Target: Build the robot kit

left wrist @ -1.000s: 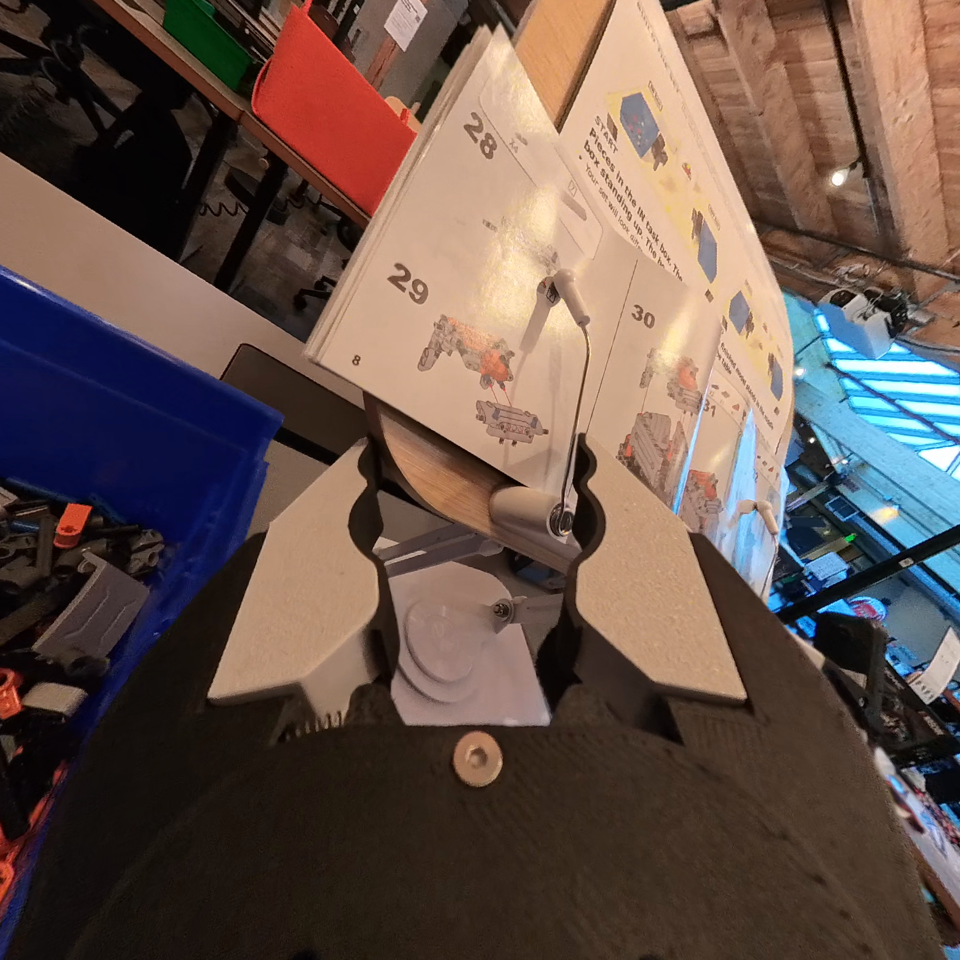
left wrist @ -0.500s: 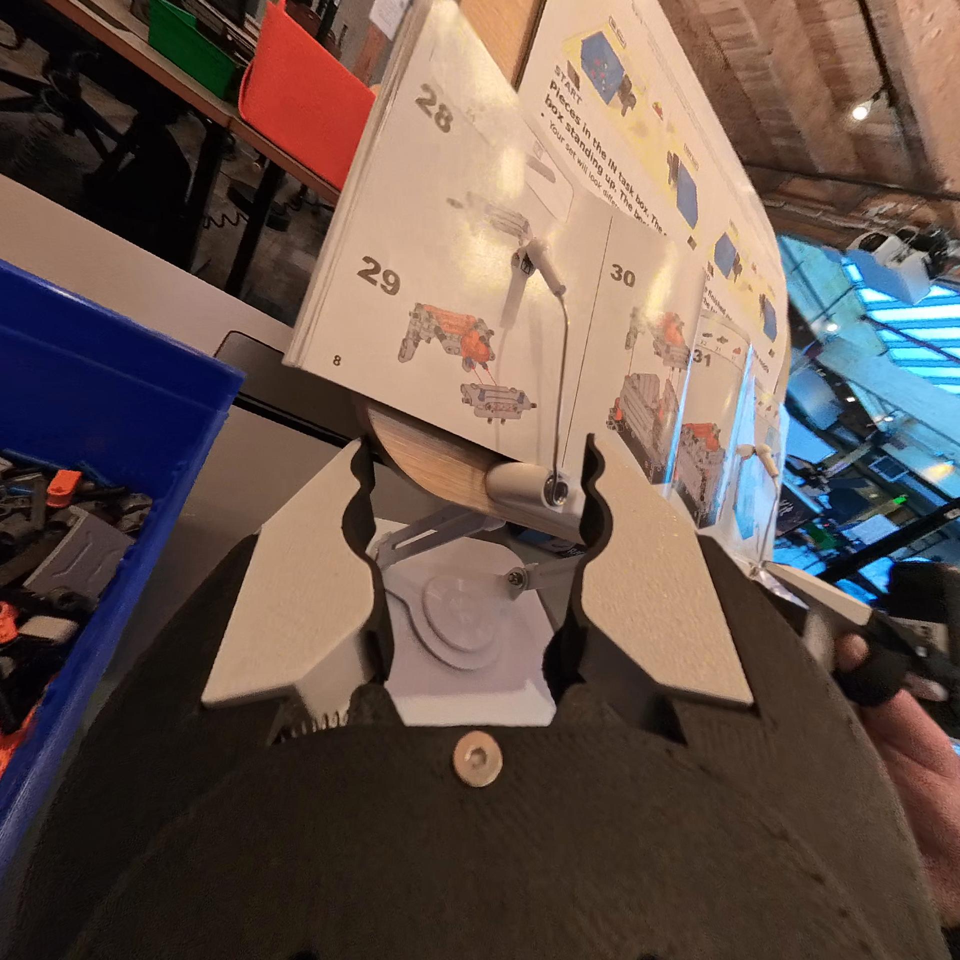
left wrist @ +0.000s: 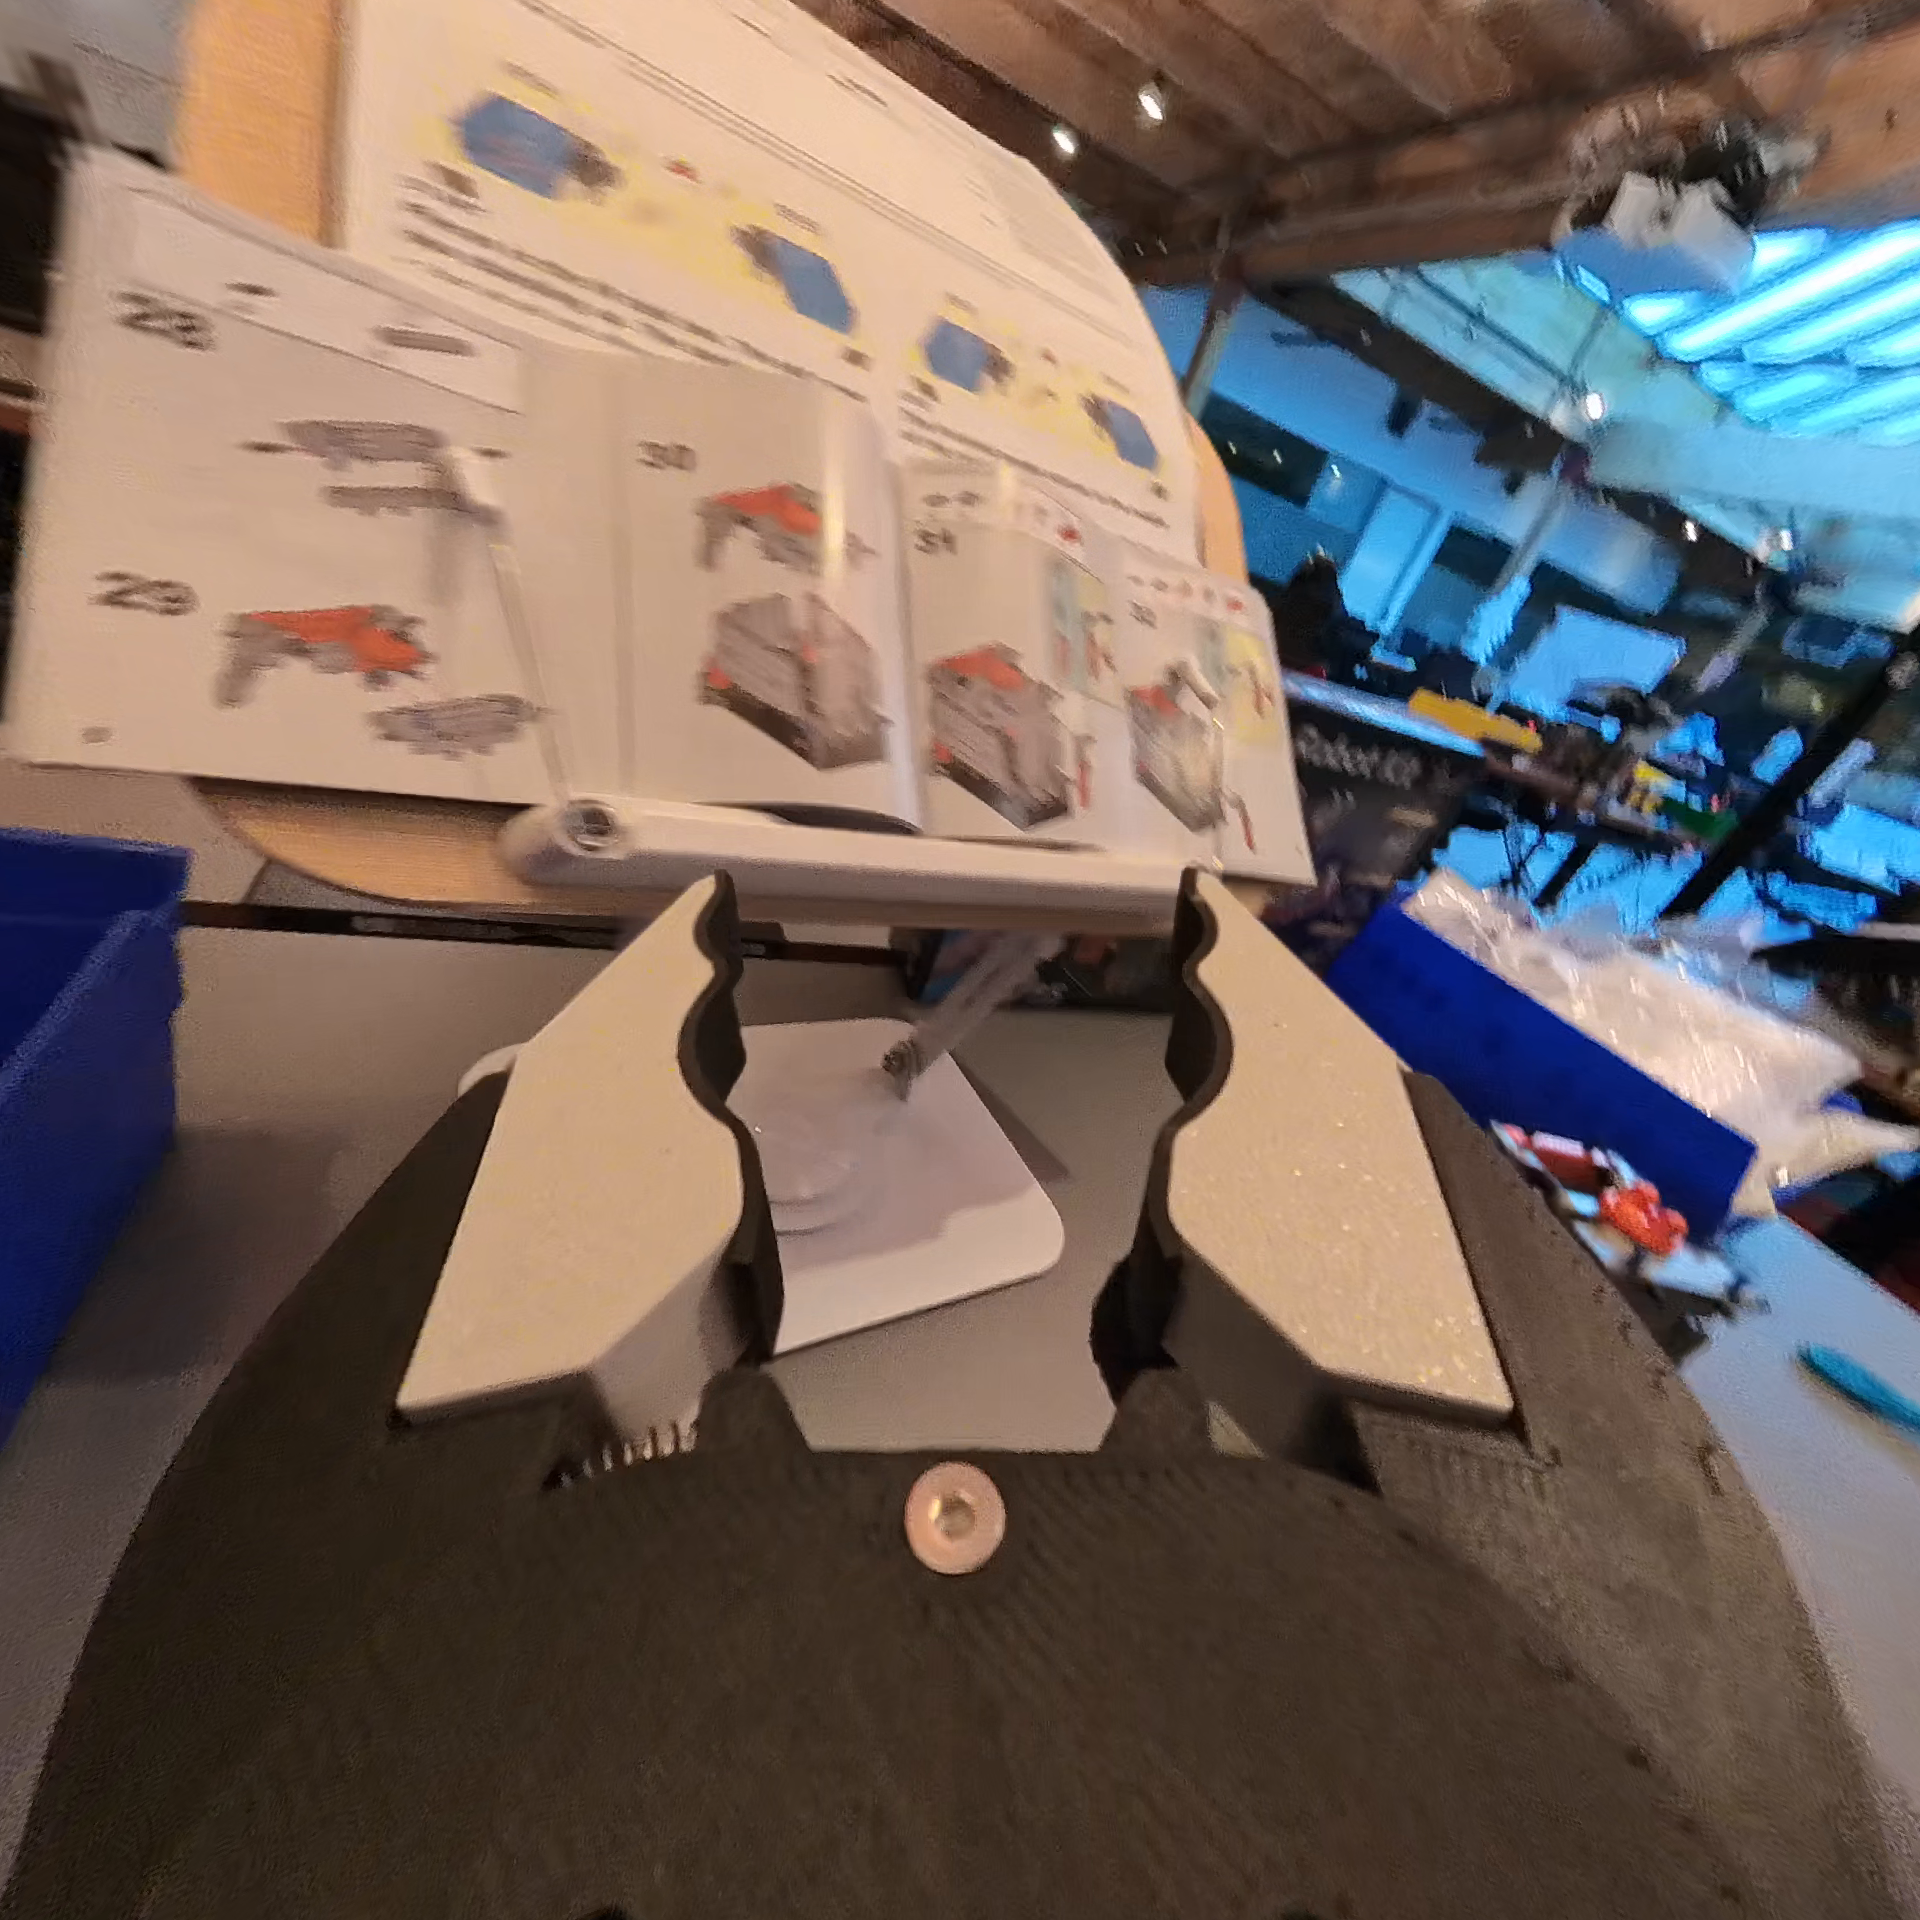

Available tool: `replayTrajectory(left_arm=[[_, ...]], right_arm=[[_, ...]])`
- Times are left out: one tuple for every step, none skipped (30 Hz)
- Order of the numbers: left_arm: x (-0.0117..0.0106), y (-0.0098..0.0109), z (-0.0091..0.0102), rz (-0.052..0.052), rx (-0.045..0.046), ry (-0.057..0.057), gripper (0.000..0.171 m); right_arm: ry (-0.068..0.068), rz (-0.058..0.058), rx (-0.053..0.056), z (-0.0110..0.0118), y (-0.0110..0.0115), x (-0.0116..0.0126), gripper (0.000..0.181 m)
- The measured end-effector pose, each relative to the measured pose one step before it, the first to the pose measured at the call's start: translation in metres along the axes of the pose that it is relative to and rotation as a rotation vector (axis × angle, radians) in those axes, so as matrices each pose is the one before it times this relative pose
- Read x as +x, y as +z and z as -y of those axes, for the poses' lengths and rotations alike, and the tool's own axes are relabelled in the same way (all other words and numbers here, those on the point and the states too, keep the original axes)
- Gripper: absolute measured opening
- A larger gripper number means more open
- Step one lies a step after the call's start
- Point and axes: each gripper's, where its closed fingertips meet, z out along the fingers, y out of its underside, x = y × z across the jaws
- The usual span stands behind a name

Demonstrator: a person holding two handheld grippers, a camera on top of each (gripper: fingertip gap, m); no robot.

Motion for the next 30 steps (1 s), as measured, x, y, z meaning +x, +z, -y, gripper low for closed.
replayTrajectory(left_arm=[[0.01063,-0.00026,-0.00444,-0.0286,-0.01698,0.0247,0.081],[0.01063,-0.00004,-0.00391,-0.0299,-0.01575,0.0166,0.079],[0.0104,0.00083,-0.00485,-0.0275,-0.0244,0.0237,0.077],[0.00881,0.00147,-0.00586,-0.0171,-0.03125,0.0324,0.077],[0.00839,0.00126,-0.00559,-0.0155,-0.02903,0.0299,0.077],[0.00858,0.0007,-0.00466,-0.0201,-0.02416,0.0225,0.077],[0.00864,0.00069,-0.00489,-0.0237,-0.02499,0.0209,0.075],[0.00744,0.00114,-0.00596,-0.0209,-0.02872,0.0222,0.075],[0.00595,0.00151,-0.00664,-0.0152,-0.02991,0.0162,0.074],[0.00584,0.00132,-0.00609,-0.0187,-0.02369,0.0072,0.073],[0.00532,0.00104,-0.00516,-0.0179,-0.01907,-0.0014,0.073],[0.00424,0.00085,-0.00451,-0.0128,-0.01556,0.0002,0.073],[0.00307,0.00092,-0.00437,-0.0069,-0.01548,0.0049,0.073],[0.00232,0.00119,-0.00462,-0.0053,-0.0179,0.0038,0.072],[0.00255,0.0008,-0.00386,-0.0092,-0.01508,0.0012,0.072],[0.00254,-0.00006,-0.00224,-0.0098,-0.00952,0.0014,0.072],[0.00217,-0.00079,-0.00124,-0.0065,-0.00552,0.0037,0.071],[0.0023,-0.00132,-0.00077,-0.0072,-0.00465,0.0056,0.07],[0.00242,-0.00182,0.00009,-0.0072,-0.00169,0.0041,0.07],[0.00183,-0.00227,0.00055,-0.003,-0.00021,0.0066,0.07],[0.0018,-0.00269,0.00061,-0.0011,-0.00181,0.0131,0.069],[0.00191,-0.00338,0.00054,-0.0025,-0.00464,0.0127,0.069],[0.0016,-0.00426,0.00125,-0.0025,-0.00155,0.0055,0.069],[0.00085,-0.00474,0.00171,0.0001,0.00029,-0.0008,0.068],[0.00044,-0.00497,0.00212,0.0016,0.00055,-0.0048,0.068],[0.00145,-0.00515,0.00282,-0.0036,0.00272,-0.0018,0.068],[0.00149,-0.00542,0.00302,-0.0022,0.00184,0.0044,0.068],[0.00034,-0.00616,0.00231,0.0046,-0.00602,0.0082,0.068],[-0.00149,-0.00719,0.00189,0.0118,-0.0135,0.0089,0.068],[-0.00167,-0.00922,0.003,0.007,-0.00945,0.0105,0.069]], right_arm=[[-0.0149,-0.0419,0.0001,-0.00712,-0.01129,0.00995,0.106],[-0.0061,-0.0273,-0.0038,-0.00956,-0.00849,0.00983,0.106],[0.0058,-0.0072,-0.0119,-0.01192,-0.00616,0.00804,0.109],[0.0143,0.0027,-0.0079,-0.01169,-0.0052,0.0071,0.11],[0.0163,-0.0028,-0.0005,-0.01081,-0.00437,0.00801,0.11],[0.0179,-0.0046,-0.0037,-0.01124,-0.00271,0.0086,0.111],[0.0207,0.0036,-0.0177,-0.01265,0.00002,0.00717,0.113],[0.0226,0.0127,-0.0213,-0.01226,0.00202,0.00508,0.116],[0.0205,0.0177,-0.0102,-0.00986,0.00347,0.00316,0.116],[0.0188,0.0242,-0.0158,-0.00971,0.00496,0.00102,0.117],[0.0175,0.0236,-0.0287,-0.01039,0.00579,0.00026,0.118],[0.0098,0.0078,-0.0213,-0.00814,0.00586,0.00206,0.12],[0.0034,0.0006,-0.0028,-0.00438,0.00577,0.00309,0.119],[0.008,0.0148,0.0002,-0.00321,0.00626,0.0011,0.116],[0.0178,0.0293,-0.0108,-0.0038,0.00662,-0.00101,0.115],[0.0162,0.0302,-0.0099,-0.00294,0.006,-0.00131,0.113],[0.0101,0.0312,0.0007,-0.00115,0.00501,-0.00198,0.107],[0.0142,0.0192,-0.0008,-0.00101,0.0044,-0.00052,0.102],[0.0022,0.0018,-0.0029,-0.00065,0.00352,0.00106,0.101],[-0.0142,0.006,-0.0015,0.0002,0.00247,-0.00073,0.1],[-0.0046,0.0116,-0.0014,0.00079,0.00218,-0.00147,0.099],[0.0029,0.0148,0.0007,0.00153,0.00203,-0.00137,0.096],[-0.0009,0.0171,-0.0002,0.00146,0.00223,-0.00133,0.092],[-0.0025,0.016,-0.0028,0.00102,0.00294,-0.0014,0.092],[-0.0038,0.0103,0.0,0.00151,0.00366,-0.00166,0.092],[-0.0086,0.0111,-0.0045,0.00114,0.00416,-0.00229,0.092],[-0.0054,0.0156,-0.0054,0.00105,0.00331,-0.00313,0.092],[0.0029,0.0202,0.0004,0.00124,0.002,-0.00369,0.094],[0.0063,0.0201,0.0072,0.00107,0.00063,-0.00396,0.097],[0.0024,0.0146,0.0088,0.00041,-0.00089,-0.00363,0.099]])
